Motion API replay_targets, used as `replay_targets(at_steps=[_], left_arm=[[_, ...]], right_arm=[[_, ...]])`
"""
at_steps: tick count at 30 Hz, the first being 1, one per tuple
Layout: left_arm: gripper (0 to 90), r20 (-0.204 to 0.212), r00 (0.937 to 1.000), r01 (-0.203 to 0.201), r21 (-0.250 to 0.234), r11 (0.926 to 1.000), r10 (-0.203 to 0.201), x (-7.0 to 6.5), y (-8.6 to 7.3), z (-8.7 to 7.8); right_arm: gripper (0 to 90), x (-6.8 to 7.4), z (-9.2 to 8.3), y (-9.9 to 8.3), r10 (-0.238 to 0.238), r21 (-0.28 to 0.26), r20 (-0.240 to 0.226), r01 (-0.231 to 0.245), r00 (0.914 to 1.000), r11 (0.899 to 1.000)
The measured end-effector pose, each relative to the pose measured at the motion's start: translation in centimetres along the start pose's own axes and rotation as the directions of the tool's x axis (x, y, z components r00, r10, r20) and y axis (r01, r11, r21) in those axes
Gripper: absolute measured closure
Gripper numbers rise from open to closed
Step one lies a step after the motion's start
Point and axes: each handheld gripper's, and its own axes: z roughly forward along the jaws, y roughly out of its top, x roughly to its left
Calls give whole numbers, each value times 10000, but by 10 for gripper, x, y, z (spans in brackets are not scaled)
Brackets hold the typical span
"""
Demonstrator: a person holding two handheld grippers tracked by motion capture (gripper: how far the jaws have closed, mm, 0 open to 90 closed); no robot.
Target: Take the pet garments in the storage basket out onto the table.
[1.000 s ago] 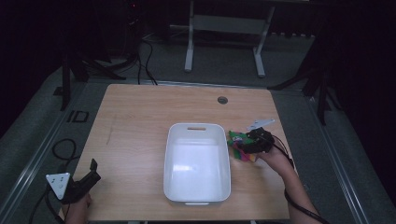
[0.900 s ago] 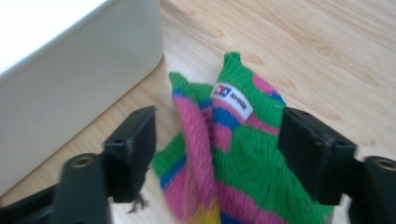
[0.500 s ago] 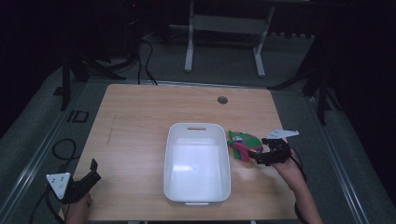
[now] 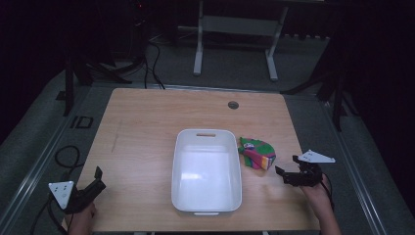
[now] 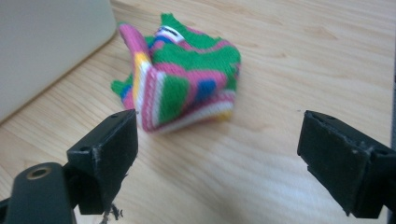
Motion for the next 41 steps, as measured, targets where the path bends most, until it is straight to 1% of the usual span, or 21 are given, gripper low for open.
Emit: replay_targets(at_steps=[2,6,8,11,12,13,14,15,16,17,20,22,24,25,28,30,31,34,35,39,41], left_arm=[[19,-2,10000,0,0,10000,0,0,0,0],[18,0,10000,2,1,10000,-2,0,0,0],[19,9,10000,4,4,10000,-4,0,0,0],[18,9,10000,4,4,10000,-4,0,0,0],[18,10,10000,-4,-16,10000,4,0,0,0],[19,10,10000,-4,-16,10000,4,0,0,0],[19,13,10000,-18,-18,10000,18,0,0,0],[19,13,10000,-18,-18,10000,18,0,0,0],[19,11,10000,-25,-18,10000,25,0,0,0],[19,11,10000,-25,-18,10000,25,0,0,0],[19,16,10000,-36,-27,10000,36,0,0,0],[18,15,10000,-45,-23,10000,45,0,0,0],[19,5,10000,-50,-32,10000,50,0,0,0],[19,1,10000,-52,-38,10000,52,0,0,0],[18,42,9999,-110,-35,9999,110,-1,0,-1],[18,50,9999,-163,-47,9999,163,-1,0,-1],[19,43,9999,-143,-47,9999,144,-1,0,-1],[18,21,9999,-104,-60,9999,104,-1,0,-1],[19,21,9999,-110,-60,9999,110,-1,0,-1],[19,30,9999,-110,-54,9999,110,-1,0,-1],[19,28,9999,-105,-51,9999,106,-1,0,-1]], right_arm=[[123,-1,-2,-7,159,-144,64,-158,9999,9998],[123,-1,-4,-17,251,-134,130,-250,9996,9996],[123,-1,-6,-29,389,-223,393,-381,9985,9990],[123,-1,-6,-31,381,-249,528,-368,9979,9990],[123,0,-11,-40,578,-607,869,-526,9945,9968],[123,0,-11,-40,578,-607,869,-526,9945,9968],[123,1,-13,-45,607,-817,1123,-517,9918,9953],[123,1,-13,-45,607,-817,1123,-517,9918,9953],[123,2,-15,-51,713,-994,1469,-570,9866,9934],[123,2,-15,-51,713,-994,1469,-570,9866,9934],[123,2,-20,-58,998,-1378,1674,-769,9808,9875],[123,2,-23,-60,1054,-1499,1711,-799,9796,9855],[123,3,-26,-63,1055,-1705,1860,-737,9769,9826],[123,3,-26,-63,1055,-1705,1860,-737,9769,9826],[123,4,-27,-69,1025,-1845,2185,-621,9704,9809],[124,4,-28,-72,898,-1806,2358,-472,9676,9824],[125,5,-31,-74,877,-2193,2602,-296,9616,9752],[125,5,-32,-75,921,-2266,2646,-310,9600,9735],[125,4,-33,-76,1140,-2400,2773,-461,9540,9697],[129,3,-34,-77,1327,-2609,2810,-574,9505,9637],[131,3,-34,-77,1367,-2624,2803,-612,9501,9630]])
